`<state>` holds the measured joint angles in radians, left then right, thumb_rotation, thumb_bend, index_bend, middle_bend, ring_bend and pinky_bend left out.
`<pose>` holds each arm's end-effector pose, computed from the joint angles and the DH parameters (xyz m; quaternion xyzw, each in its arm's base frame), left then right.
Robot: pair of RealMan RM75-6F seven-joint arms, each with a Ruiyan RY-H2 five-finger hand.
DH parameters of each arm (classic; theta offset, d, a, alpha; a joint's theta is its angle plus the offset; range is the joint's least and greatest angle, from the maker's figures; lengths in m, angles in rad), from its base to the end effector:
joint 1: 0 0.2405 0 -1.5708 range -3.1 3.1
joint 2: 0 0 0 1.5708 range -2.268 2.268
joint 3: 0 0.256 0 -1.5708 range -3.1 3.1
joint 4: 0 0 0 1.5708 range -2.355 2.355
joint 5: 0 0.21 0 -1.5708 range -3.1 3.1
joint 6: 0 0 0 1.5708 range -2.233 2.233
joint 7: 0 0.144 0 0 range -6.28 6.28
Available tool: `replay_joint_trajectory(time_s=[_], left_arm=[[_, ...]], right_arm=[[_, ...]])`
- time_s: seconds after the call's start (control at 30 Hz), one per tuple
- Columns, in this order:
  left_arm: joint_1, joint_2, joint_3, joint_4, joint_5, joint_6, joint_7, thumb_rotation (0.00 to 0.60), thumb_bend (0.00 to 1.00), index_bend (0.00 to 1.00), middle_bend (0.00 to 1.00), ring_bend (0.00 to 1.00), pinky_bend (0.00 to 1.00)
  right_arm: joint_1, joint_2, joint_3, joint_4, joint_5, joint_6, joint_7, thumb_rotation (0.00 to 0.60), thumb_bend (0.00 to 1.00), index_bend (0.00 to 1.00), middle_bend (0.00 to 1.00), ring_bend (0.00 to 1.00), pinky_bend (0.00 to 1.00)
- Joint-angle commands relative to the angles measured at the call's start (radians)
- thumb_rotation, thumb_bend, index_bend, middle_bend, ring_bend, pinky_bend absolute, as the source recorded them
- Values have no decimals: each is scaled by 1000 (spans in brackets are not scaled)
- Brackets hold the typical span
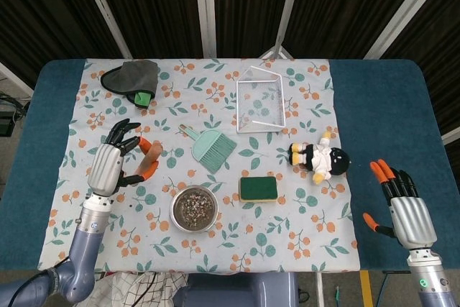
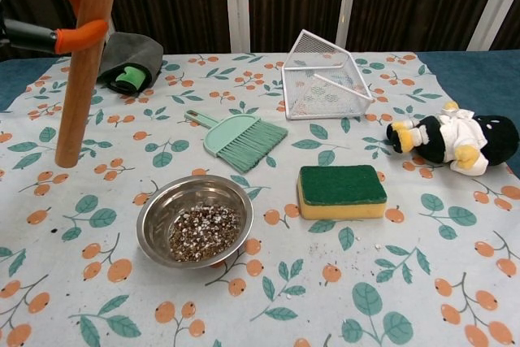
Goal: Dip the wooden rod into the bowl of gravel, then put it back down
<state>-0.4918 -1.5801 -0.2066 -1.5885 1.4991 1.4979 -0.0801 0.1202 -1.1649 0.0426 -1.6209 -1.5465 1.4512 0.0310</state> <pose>-0.1422 0.2866 0.0515 -0.5302 -0.3918 -0.6546 0.3701 -0.2945 -0.1892 0.1356 0.6075 -0.4040 0.4190 0.5405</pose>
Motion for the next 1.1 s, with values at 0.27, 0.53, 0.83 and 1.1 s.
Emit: replay_joint_trajectory(time_s=[0.27,0.53,0.83,1.1], left_arm=[[-40,-105,-15,15,87,38,-164,600,670,646,704,203,124],[-25,-197,38,115,146,99,-250,600,670,648,708,203,124],[-64,-308,31,208,164,87,-278,600,670,648,709,203,124],[-63,-362,49,273,168,90,-324,600,670,648,709,203,124]], right_arm=[[1,0,1,2,1,-2,2,600,269,0,0,0,0],[3,1,2,4,1,-4,7,600,269,0,0,0,0],[4,2,2,4,2,-6,10,600,269,0,0,0,0],[4,1,2,5,2,-6,13,600,269,0,0,0,0]])
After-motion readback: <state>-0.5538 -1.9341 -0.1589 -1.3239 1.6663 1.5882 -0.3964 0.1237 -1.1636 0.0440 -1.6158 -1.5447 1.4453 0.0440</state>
